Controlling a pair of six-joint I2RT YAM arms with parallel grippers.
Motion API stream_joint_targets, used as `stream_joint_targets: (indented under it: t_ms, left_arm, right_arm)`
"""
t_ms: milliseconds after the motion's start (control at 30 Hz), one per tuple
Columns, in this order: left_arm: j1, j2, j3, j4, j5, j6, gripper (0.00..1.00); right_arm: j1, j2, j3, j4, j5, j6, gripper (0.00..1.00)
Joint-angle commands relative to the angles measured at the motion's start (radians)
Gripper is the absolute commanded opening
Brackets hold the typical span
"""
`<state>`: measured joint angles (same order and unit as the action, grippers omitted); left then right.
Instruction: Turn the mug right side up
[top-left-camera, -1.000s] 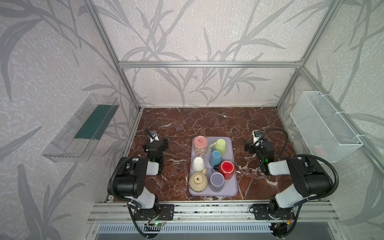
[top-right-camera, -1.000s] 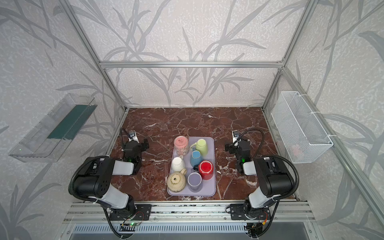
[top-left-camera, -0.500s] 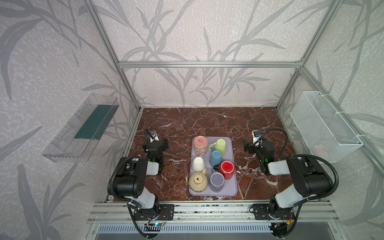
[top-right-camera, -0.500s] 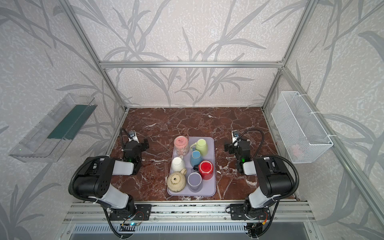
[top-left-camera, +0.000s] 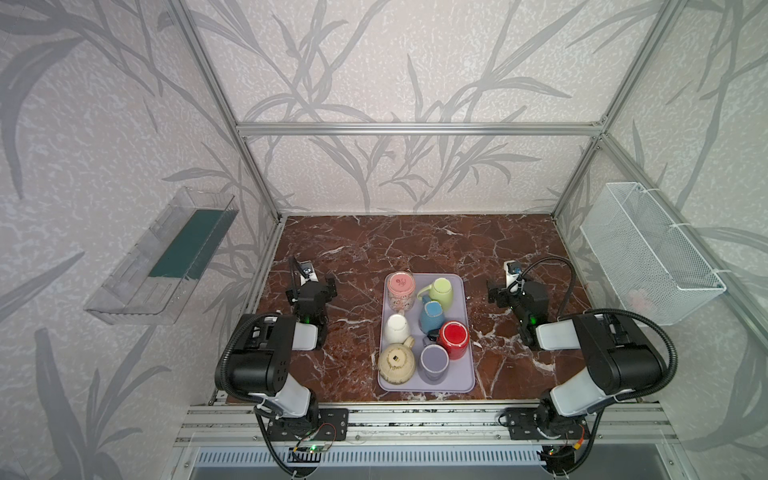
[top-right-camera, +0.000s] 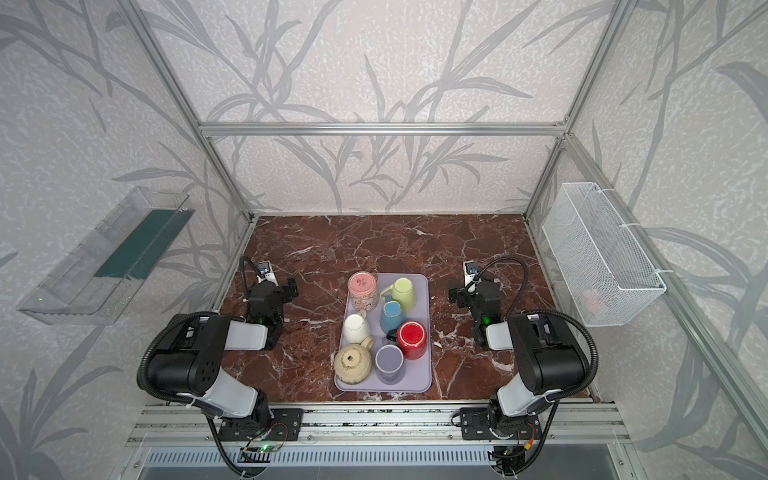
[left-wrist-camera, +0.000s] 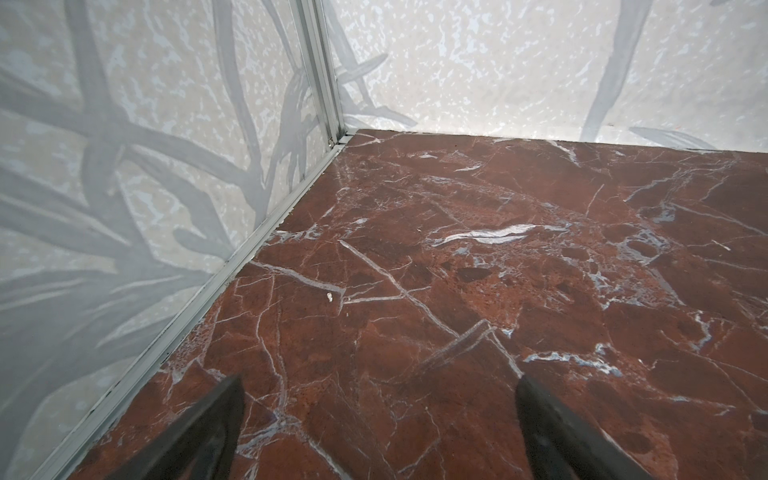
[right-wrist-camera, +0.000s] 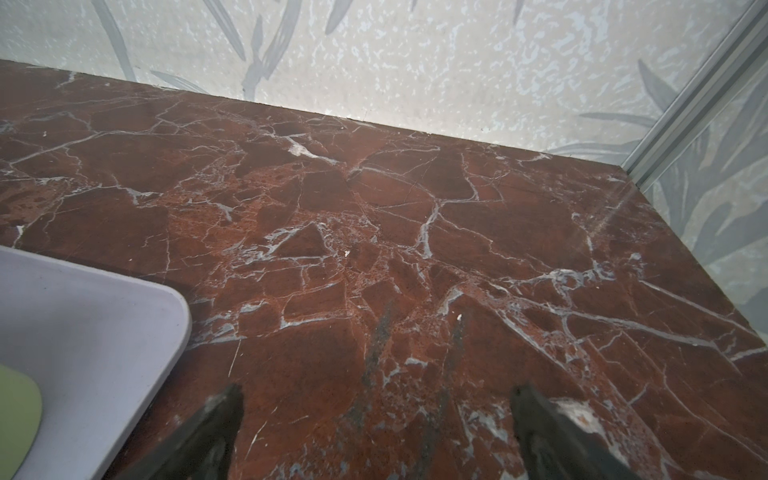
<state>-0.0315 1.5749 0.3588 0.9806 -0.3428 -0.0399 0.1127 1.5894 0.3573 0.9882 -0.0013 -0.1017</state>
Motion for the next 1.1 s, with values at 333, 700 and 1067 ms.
stream_joint_targets:
  t_ms: [333, 700, 1067]
  left_arm:
    - [0.007, 0.004, 0.005, 0.008, 0.007, -0.006, 0.99]
    - [0.008, 0.003, 0.008, 0.003, 0.011, -0.009, 0.99]
    - [-0.008, -0.079, 0.041, -0.110, -0.034, 0.011, 0.99]
  right_arm:
    - [0.010, 0.000, 0.005, 0.018, 0.017, -0.006, 0.99]
    - [0.002, -0.002, 0.016, -0.001, 0.039, 0.014, 0.99]
    - [-0.011, -0.277, 0.085, -0.405, 0.134, 0.116, 0.99]
